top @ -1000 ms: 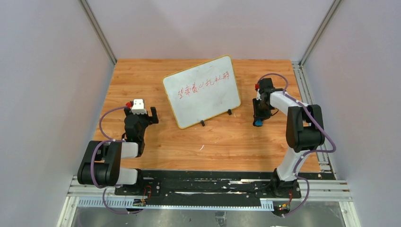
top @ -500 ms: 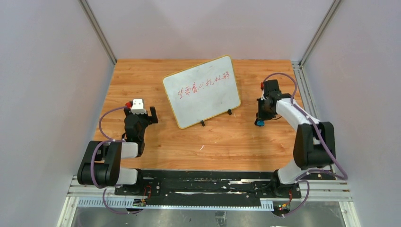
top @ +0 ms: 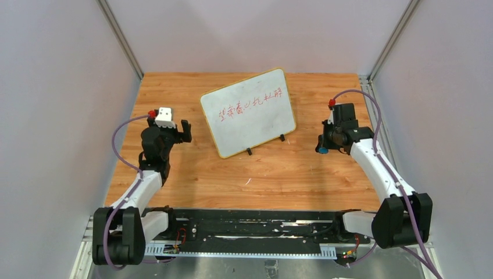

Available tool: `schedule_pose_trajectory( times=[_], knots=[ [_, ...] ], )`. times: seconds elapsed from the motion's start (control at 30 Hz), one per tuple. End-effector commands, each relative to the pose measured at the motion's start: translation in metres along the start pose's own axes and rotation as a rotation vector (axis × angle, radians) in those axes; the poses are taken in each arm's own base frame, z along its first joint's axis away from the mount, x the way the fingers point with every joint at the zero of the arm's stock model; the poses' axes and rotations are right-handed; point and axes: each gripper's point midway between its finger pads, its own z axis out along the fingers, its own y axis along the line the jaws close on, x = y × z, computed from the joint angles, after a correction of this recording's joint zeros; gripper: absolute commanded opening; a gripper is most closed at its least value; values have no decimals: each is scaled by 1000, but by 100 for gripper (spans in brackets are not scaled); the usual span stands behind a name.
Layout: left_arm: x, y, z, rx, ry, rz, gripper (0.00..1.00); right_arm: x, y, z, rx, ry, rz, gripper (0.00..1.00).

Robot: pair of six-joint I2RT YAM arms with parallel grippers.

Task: Erase the whiteboard

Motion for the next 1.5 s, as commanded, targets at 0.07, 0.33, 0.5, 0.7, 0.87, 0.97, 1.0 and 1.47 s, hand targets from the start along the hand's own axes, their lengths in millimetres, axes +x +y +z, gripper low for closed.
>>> schedule_pose_trajectory(
  times=[0.07,0.33,0.5,0.7,0.87,0.97,1.0,1.47],
  knots=[
    [-4,-34,-13,273,144,32,88,12,7,-5,-21,14,-14,1],
    [-14,-56,-22,507,136,2,80,16,17,2,-45,33,-59,1],
    [-25,-53,-9,631,112,-142,76,11,29,3,-77,27,-80,1],
    [-31,-59,5,740,144,-251,65,0,45,7,-100,22,-100,1],
    [-46,-60,12,755,113,-292,64,-5,52,10,-94,22,-121,1],
    [-53,-64,16,770,105,-300,63,-6,53,12,-91,24,-125,1],
    [-55,-65,18,775,101,-299,63,-6,53,12,-92,21,-127,1],
    [-63,-95,31,844,87,-294,60,-10,42,0,-43,-1,-142,1]
  ],
)
